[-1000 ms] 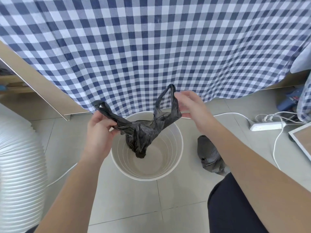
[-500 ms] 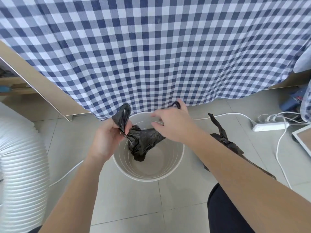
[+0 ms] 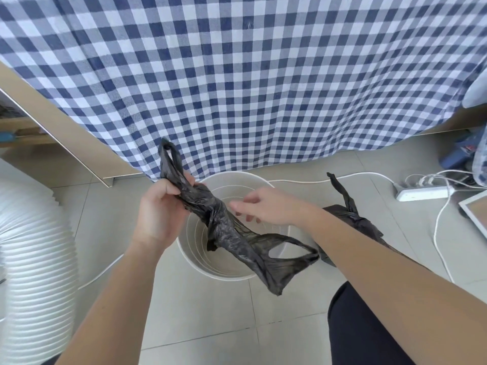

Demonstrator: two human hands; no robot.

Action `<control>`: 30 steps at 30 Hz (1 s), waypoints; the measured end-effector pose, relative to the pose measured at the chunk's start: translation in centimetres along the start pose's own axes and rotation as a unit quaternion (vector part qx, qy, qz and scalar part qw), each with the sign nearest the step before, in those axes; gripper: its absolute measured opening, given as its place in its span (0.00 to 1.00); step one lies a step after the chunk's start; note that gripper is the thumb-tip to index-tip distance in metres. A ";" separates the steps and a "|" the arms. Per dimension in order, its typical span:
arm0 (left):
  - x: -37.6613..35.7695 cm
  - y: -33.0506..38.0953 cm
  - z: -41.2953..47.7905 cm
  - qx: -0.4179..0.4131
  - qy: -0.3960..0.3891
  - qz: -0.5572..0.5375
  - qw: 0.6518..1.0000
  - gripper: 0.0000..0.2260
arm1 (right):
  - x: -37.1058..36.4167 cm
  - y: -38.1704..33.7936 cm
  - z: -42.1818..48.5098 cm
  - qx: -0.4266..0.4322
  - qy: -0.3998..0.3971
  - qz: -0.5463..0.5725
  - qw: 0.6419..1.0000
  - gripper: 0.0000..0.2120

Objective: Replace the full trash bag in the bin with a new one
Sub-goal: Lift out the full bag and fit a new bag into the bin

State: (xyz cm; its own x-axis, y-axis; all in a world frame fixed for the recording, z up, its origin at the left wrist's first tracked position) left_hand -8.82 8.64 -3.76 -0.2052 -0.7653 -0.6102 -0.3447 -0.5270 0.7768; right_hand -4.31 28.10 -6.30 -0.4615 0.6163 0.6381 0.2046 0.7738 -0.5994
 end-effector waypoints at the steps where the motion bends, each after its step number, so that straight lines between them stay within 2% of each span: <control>1: -0.1 0.0 0.0 -0.001 0.001 0.006 1.000 0.11 | -0.1 -0.3 -0.2 0.003 0.000 0.028 1.000 0.24; 7: -0.9 0.3 -0.4 -0.013 -0.005 -0.014 1.000 0.15 | -1.6 -0.3 0.5 0.033 0.018 -0.125 0.992 0.07; 10: 0.7 1.3 -0.3 0.013 -0.039 0.013 0.999 0.14 | 0.1 0.4 0.7 -0.003 0.091 -0.067 0.994 0.05; 12: 1.9 2.1 -0.6 0.055 -0.083 0.042 0.994 0.21 | 1.8 1.0 0.4 -0.023 0.153 -0.018 0.988 0.06; 14: 3.3 2.8 -1.3 0.107 -0.073 0.077 0.989 0.28 | 2.9 1.4 -0.1 -0.024 0.189 0.016 0.982 0.06; 15: 4.0 3.0 -1.6 0.136 -0.043 0.110 0.984 0.27 | 3.3 1.3 -0.3 -0.013 0.197 0.026 0.980 0.05; 17: 5.7 3.6 -1.8 0.150 0.041 0.236 0.959 0.32 | 3.7 0.9 -0.6 0.017 0.203 0.038 0.978 0.05; 18: 5.9 4.1 -1.7 0.128 0.079 0.315 0.937 0.34 | 3.8 0.4 -0.8 0.034 0.206 0.039 0.977 0.05; 20: 4.9 5.3 -1.3 0.045 0.133 0.422 0.896 0.33 | 4.0 -0.4 -1.2 0.070 0.214 0.035 0.974 0.05; 22: 3.2 5.2 -0.8 0.007 0.122 0.519 0.846 0.29 | 4.0 -1.3 -1.6 0.107 0.219 0.028 0.969 0.05; 24: 1.5 3.8 -0.4 0.019 0.078 0.601 0.795 0.24 | 3.9 -2.0 -1.8 0.135 0.217 0.025 0.966 0.04; 25: 1.0 3.0 -0.3 0.033 0.056 0.614 0.787 0.24 | 3.9 -2.2 -1.8 0.146 0.214 0.023 0.965 0.04; 27: 0.4 1.1 -0.2 0.075 0.022 0.597 0.798 0.24 | 3.8 -2.7 -1.9 0.165 0.209 0.018 0.964 0.03; 29: 0.5 -0.3 -0.2 0.094 0.014 0.590 0.801 0.16 | 3.9 -2.9 -2.0 0.174 0.214 0.000 0.961 0.03; 30: 1.0 -0.6 -0.1 0.090 0.018 0.604 0.792 0.11 | 4.1 -2.8 -2.0 0.167 0.226 -0.018 0.960 0.04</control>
State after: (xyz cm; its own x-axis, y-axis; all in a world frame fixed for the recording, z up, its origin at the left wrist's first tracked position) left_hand -8.75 8.11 -4.83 -0.4589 -0.6829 0.5684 -0.0428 0.6560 0.7535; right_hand -5.02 28.78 -1.02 -0.0270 0.6490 0.7603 -0.1278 0.7521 -0.6465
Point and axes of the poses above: each hand's wrist, its own z-axis towards the middle knuckle, its own x-axis out of the back of the hand, y = z × x, the point moved 7 cm from there along z, towards the middle knuckle, and after that the axes turned 6 degrees about -z, right-handed, at the moved point
